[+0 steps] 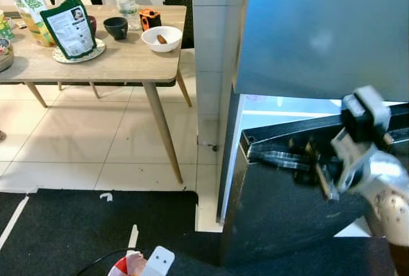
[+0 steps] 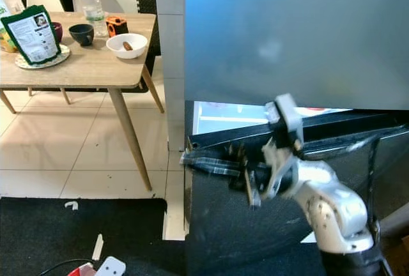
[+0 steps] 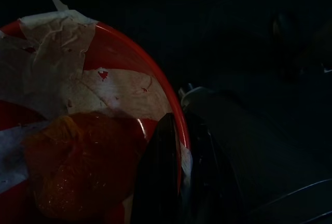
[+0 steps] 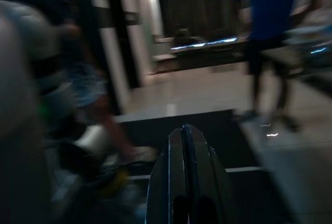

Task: Restocking fridge

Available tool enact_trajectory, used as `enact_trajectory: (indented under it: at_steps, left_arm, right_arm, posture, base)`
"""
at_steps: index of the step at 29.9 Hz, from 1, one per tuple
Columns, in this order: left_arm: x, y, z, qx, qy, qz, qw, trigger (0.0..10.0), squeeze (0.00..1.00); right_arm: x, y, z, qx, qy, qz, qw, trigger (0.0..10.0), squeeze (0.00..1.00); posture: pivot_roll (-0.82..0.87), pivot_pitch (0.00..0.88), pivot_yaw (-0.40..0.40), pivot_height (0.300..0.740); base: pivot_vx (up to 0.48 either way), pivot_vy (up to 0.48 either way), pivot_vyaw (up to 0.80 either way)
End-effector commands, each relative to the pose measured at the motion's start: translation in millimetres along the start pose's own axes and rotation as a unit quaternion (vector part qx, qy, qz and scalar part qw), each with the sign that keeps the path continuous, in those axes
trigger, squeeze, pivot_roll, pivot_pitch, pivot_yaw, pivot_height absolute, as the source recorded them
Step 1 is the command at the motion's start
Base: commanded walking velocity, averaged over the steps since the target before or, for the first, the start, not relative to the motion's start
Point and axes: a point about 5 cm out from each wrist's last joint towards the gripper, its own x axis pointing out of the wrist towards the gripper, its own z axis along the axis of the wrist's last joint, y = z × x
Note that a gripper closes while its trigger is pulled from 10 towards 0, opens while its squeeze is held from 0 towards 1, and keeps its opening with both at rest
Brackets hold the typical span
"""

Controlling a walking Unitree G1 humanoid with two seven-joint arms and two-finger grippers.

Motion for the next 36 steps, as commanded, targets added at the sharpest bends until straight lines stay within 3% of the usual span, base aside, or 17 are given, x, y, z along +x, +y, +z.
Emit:
enact_trajectory:
  at_steps: [1, 4, 5, 10, 11, 14, 18, 21, 23, 24, 25, 28, 30, 31, 34, 35, 36]
  left_arm:
    - [-2.7, -1.9, -18.3, 0.007, 0.034, -0.001, 0.999, 10.0, 0.00]
    - [-2.8, -1.7, -18.4, 0.007, 0.034, -0.001, 0.999, 10.0, 0.00]
    - [-2.8, -1.5, -18.3, 0.007, 0.034, 0.000, 0.999, 10.0, 0.00]
    - [-2.8, -0.9, -18.5, 0.007, 0.035, 0.001, 0.999, 10.0, 0.00]
    - [-2.9, -0.8, -18.6, 0.008, 0.036, 0.001, 0.999, 10.0, 0.00]
    - [-2.8, -1.2, -18.7, 0.008, 0.036, 0.001, 0.999, 10.0, 0.00]
    - [-2.7, -1.6, -18.6, 0.008, 0.036, 0.001, 0.999, 10.0, 0.00]
    - [-2.7, -2.1, -18.6, 0.008, 0.037, 0.001, 0.999, 10.0, 0.00]
    - [-2.6, -2.2, -18.6, 0.007, 0.037, 0.001, 0.999, 10.0, 0.00]
    - [-2.6, -2.2, -18.5, 0.007, 0.037, 0.001, 0.999, 10.0, 0.00]
    - [-2.6, -2.2, -18.5, 0.007, 0.037, 0.001, 0.999, 10.0, 0.00]
    - [-2.5, -2.0, -18.2, 0.005, 0.037, 0.004, 0.999, 10.0, 0.00]
    - [-2.7, -0.8, -18.5, 0.004, 0.037, 0.007, 0.999, 10.0, 0.00]
    - [-2.7, -0.8, -18.5, 0.004, 0.037, 0.007, 0.999, 10.0, 0.00]
    - [-3.1, 1.1, -19.3, 0.004, 0.039, 0.010, 0.999, 10.0, 0.00]
    - [-3.1, 1.1, -19.3, 0.004, 0.039, 0.010, 0.999, 10.0, 0.00]
    - [-3.3, 2.0, -19.8, 0.004, 0.039, 0.010, 0.999, 10.0, 0.00]
  right_arm:
    - [3.4, 8.6, -5.8, 0.017, 0.014, 0.033, 0.999, 6.8, 0.00]
    - [3.5, 10.9, -10.3, 0.026, 0.022, 0.039, 0.999, 6.8, 0.00]
    - [2.6, 15.3, -21.1, 0.051, 0.033, 0.045, 0.997, 10.0, 0.00]
    - [-3.8, 23.9, -54.2, 0.117, 0.080, 0.034, 0.989, 10.0, 0.00]
    - [-15.5, 25.4, -82.2, 0.155, 0.135, 0.003, 0.979, 10.0, 0.00]
    - [-40.1, 30.4, -122.6, 0.217, 0.182, -0.051, 0.958, 10.0, 0.00]
    - [-59.4, 33.4, -147.9, 0.253, 0.196, -0.107, 0.941, 10.0, 0.00]
    - [-91.9, 37.5, -186.1, 0.286, 0.227, -0.228, 0.903, 10.0, 0.00]
    - [-96.6, 39.8, -191.8, 0.292, 0.233, -0.244, 0.895, 10.0, 0.00]
    - [-107.1, 44.3, -205.7, 0.311, 0.240, -0.296, 0.871, 10.0, 0.00]
    - [-107.1, 44.3, -205.7, 0.311, 0.240, -0.296, 0.871, 10.0, 0.00]
    - [-130.2, 62.3, -239.6, 0.356, 0.255, -0.427, 0.791, 10.0, 0.00]
    - [-144.9, 71.7, -254.5, 0.363, 0.236, -0.543, 0.719, 10.0, 0.00]
    - [-144.9, 71.7, -254.5, 0.363, 0.236, -0.543, 0.719, 10.0, 0.00]
    - [-160.5, 82.8, -263.8, 0.357, 0.242, -0.642, 0.634, 10.0, 0.00]
    - [-160.5, 82.8, -263.8, 0.357, 0.242, -0.642, 0.634, 10.0, 0.00]
    - [-167.0, 88.9, -266.8, 0.357, 0.250, -0.675, 0.595, 10.0, 0.00]
  posture:
    - [-0.06, 0.086, -0.017, 0.740]
    - [-0.06, 0.086, -0.017, 0.740]
    - [-0.06, 0.087, -0.019, 0.740]
    - [-0.06, 0.088, -0.018, 0.740]
    - [-0.06, 0.087, -0.019, 0.740]
    - [-0.06, 0.087, -0.021, 0.740]
    - [-0.06, 0.087, -0.021, 0.740]
    - [-0.06, 0.087, -0.020, 0.740]
    - [-0.06, 0.087, -0.020, 0.740]
    - [-0.06, 0.085, -0.024, 0.740]
    - [-0.06, 0.085, -0.024, 0.740]
    - [-0.06, 0.082, -0.026, 0.740]
    - [-0.06, 0.082, -0.026, 0.740]
    - [-0.06, 0.082, -0.026, 0.740]
    - [-0.06, 0.079, -0.018, 0.740]
    - [-0.06, 0.079, -0.018, 0.740]
    - [-0.06, 0.077, -0.017, 0.740]
  base:
    - [0.000, 0.000, 0.00]
    - [0.000, 0.000, 0.00]
    - [0.000, 0.000, 0.00]
    - [0.000, 0.000, 0.00]
    - [0.000, 0.000, 0.00]
    - [0.000, 0.000, 0.00]
    - [0.000, 0.000, 0.00]
    - [0.000, 0.000, 0.00]
    - [0.000, 0.000, 0.00]
    - [0.000, 0.000, 0.00]
    - [0.000, 0.000, 0.00]
    - [0.000, 0.000, 0.00]
    - [0.000, 0.000, 0.00]
    - [0.000, 0.000, 0.00]
    - [0.000, 0.000, 0.00]
    - [0.000, 0.000, 0.00]
    - [0.000, 0.000, 0.00]
